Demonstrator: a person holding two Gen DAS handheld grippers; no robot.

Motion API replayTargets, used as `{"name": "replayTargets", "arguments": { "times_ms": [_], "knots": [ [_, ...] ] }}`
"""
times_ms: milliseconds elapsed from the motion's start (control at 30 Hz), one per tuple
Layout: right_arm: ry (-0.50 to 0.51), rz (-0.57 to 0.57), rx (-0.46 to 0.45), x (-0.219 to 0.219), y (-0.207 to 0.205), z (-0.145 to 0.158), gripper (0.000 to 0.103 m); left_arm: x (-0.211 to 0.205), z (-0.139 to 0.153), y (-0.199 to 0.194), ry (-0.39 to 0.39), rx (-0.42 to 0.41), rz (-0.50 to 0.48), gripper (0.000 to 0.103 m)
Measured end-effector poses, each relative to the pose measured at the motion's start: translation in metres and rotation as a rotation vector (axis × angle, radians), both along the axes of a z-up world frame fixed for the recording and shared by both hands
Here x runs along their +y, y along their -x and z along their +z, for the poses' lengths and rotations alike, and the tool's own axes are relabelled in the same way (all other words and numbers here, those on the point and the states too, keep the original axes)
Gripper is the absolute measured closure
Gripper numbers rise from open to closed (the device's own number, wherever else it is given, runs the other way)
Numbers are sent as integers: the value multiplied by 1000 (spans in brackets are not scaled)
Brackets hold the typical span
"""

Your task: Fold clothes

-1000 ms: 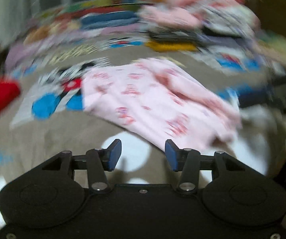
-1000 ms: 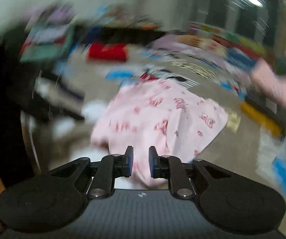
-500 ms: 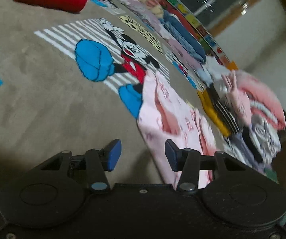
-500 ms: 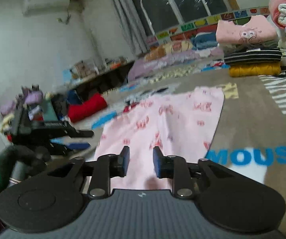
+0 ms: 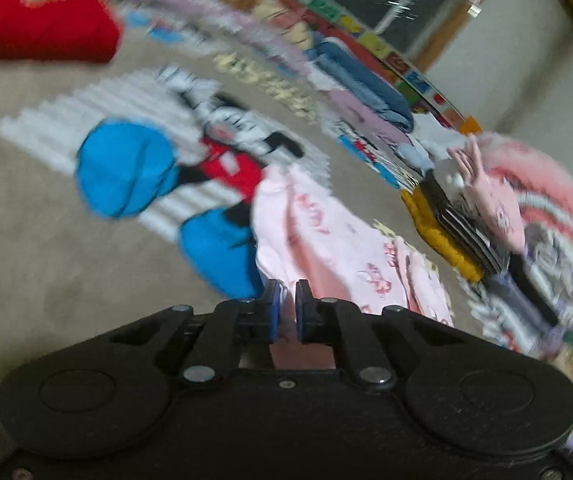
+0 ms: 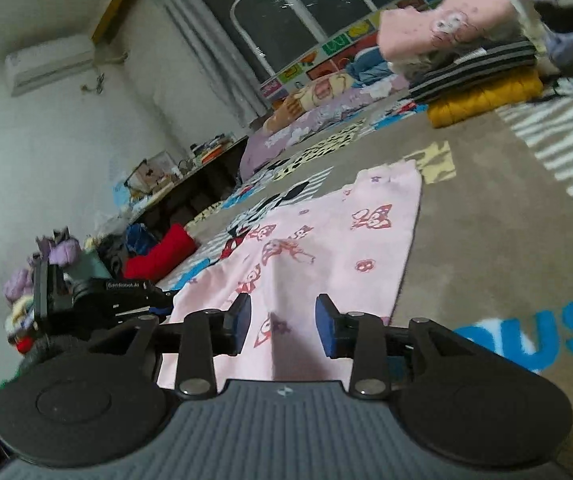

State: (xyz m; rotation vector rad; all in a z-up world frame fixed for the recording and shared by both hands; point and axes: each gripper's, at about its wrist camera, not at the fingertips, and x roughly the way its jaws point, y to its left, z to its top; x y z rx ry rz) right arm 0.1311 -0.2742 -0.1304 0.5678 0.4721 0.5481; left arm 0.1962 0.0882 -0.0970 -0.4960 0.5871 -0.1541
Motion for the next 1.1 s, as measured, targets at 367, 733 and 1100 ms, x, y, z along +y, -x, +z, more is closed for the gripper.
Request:
{"name": "replayTargets", "arguments": {
  "times_ms": [367,733,1100],
  "knots": [
    [-156,-43,79,-19,-9,-13,61,-127,14,4,-461,-145,-321,98],
    [-312,-71,115,-37,-22,-19,55,-128,21,17,-470,-149,-434,59],
    [-216,-53,147,-23,-37,-21,54,-89,36,-66,-373,-30,-337,58]
  ]
}}
